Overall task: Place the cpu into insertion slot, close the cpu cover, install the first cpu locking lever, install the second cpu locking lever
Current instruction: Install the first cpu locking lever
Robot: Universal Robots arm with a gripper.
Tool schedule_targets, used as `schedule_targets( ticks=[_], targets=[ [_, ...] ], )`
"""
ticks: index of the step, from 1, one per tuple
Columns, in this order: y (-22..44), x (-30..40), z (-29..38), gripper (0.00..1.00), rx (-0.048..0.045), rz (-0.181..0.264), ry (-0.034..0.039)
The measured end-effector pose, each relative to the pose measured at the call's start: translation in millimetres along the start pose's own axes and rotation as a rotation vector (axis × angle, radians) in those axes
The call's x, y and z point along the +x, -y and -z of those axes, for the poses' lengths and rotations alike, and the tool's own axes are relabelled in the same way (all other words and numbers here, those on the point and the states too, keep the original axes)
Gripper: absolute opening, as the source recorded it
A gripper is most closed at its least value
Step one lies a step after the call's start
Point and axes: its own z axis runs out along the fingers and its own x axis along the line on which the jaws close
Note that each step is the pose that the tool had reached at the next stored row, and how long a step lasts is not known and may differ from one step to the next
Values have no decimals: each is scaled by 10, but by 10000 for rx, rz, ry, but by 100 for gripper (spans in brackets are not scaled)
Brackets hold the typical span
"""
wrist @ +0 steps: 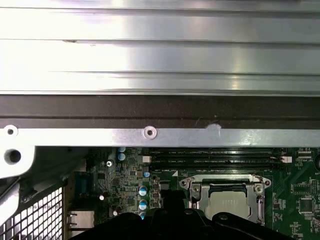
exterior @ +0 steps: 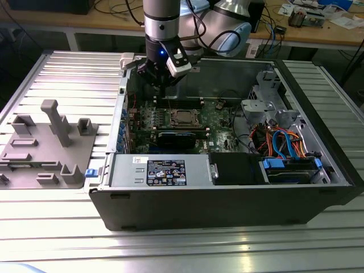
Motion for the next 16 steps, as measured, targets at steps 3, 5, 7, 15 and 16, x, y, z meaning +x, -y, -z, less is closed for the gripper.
schedule_targets(
  ticks=[3, 5, 7, 15, 16],
  targets=[
    [-6, -1, 0, 11, 0, 2, 5],
    [-7, -9, 0, 11, 1, 0, 4],
    [-8, -26, -1, 11, 0, 0, 5],
    [-6, -148, -2, 11, 2, 0, 3],
    [-6, -165, -3, 11, 0, 0, 5]
  ],
)
